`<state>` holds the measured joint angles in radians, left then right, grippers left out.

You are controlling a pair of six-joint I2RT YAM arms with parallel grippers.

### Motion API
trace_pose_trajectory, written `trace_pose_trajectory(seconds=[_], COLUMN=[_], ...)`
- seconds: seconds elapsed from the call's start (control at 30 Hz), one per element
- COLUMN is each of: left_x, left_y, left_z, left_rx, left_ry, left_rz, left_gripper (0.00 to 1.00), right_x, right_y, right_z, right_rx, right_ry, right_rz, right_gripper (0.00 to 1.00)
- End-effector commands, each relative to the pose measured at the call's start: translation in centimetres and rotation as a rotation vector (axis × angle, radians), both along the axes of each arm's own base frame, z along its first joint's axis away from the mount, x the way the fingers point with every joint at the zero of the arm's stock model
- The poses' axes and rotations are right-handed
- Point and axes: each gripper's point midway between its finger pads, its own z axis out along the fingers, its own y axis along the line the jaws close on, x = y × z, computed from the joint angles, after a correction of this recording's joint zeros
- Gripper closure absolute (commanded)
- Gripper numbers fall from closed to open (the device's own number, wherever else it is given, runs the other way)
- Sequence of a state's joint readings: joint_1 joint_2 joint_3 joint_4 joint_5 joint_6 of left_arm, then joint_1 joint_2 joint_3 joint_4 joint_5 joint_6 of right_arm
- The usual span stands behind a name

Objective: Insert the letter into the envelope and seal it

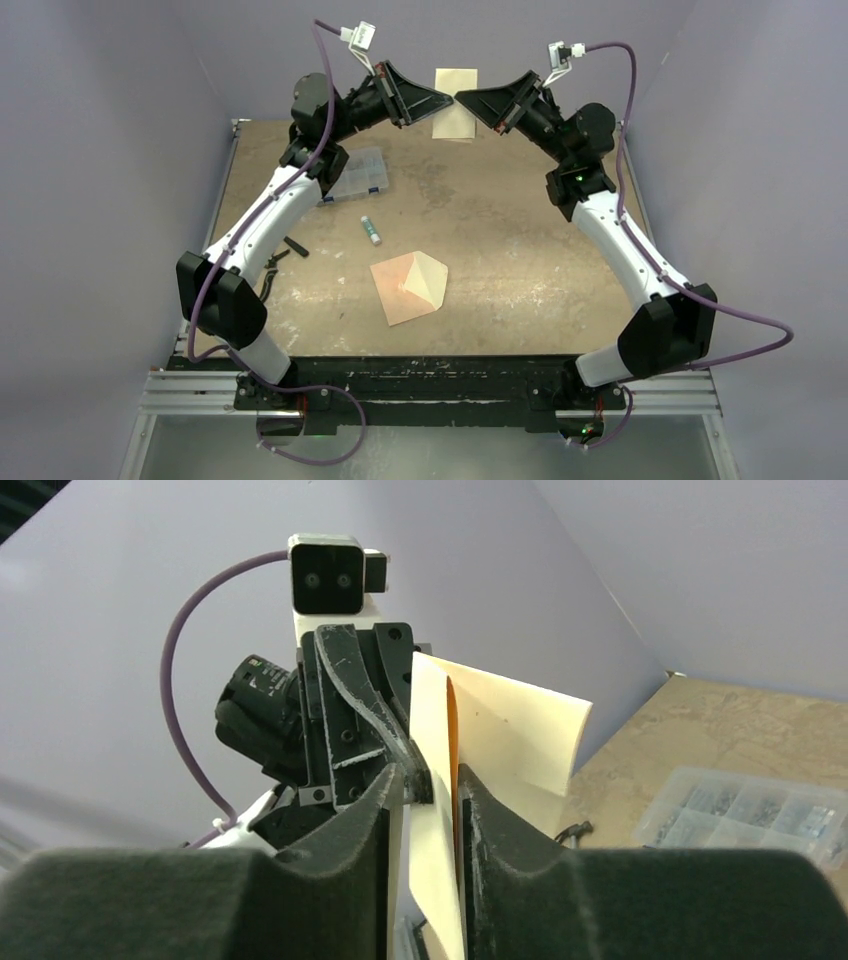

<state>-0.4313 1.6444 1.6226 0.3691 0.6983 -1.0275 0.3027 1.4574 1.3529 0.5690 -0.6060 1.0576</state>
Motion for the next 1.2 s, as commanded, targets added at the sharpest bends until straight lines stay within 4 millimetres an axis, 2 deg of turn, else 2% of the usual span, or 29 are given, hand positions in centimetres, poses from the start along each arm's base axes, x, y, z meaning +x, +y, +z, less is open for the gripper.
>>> trace_pose_trajectory(seconds=[0.0, 0.03, 0.13, 0.27, 0.33, 0.43, 0.5, 0.63, 0.83, 1.0, 1.17], left_x=[-1.1, -1.0, -1.0, -1.5, -1.9, -2.2, -2.2, -2.2, -2.7, -3.0, -3.1], left_y=[1.3, 1.4, 1.6, 1.5, 1.4, 1.4, 1.3, 1.6, 2.4, 2.5, 2.5], left_z=[2.3, 2.3, 2.4, 2.8, 3.2, 3.5, 3.6, 4.2, 5.4, 6.0, 6.3], left_rx=[-0.014, -0.014, -0.015, -0.038, -0.054, -0.07, -0.078, -0.097, -0.147, -0.148, -0.143], left_ry=[-0.081, -0.08, -0.079, -0.083, -0.094, -0.096, -0.095, -0.094, -0.092, -0.12, -0.143], left_rz=[0.024, 0.026, 0.026, -0.007, -0.028, -0.047, -0.054, -0.052, -0.076, -0.091, -0.095], left_gripper=[1.0, 1.0, 1.0, 1.0, 1.0, 1.0, 1.0, 1.0, 1.0, 1.0, 1.0], right_x=[-1.5, -1.5, -1.0, 0.2, 0.0, -0.9, -2.1, -4.0, -6.6, -5.7, -3.5], right_y=[-0.9, -1.3, -2.6, -4.2, -3.8, -2.8, -2.1, -1.4, -0.7, -0.2, 0.4], right_z=[2.4, 2.7, 2.7, 0.8, 0.2, 1.3, 2.1, 2.7, 2.6, 2.9, 2.6], right_rx=[0.024, 0.021, 0.011, 0.019, 0.014, 0.046, 0.068, 0.079, 0.093, 0.09, 0.079], right_ry=[-0.047, -0.051, -0.025, 0.067, 0.072, 0.012, -0.047, -0.135, -0.224, -0.219, -0.188], right_rz=[-0.038, -0.066, -0.172, -0.287, -0.26, -0.173, -0.097, -0.003, 0.134, 0.142, 0.135], right_gripper=[0.64, 0.55, 0.38, 0.16, 0.11, 0.1, 0.12, 0.22, 0.4, 0.56, 0.71])
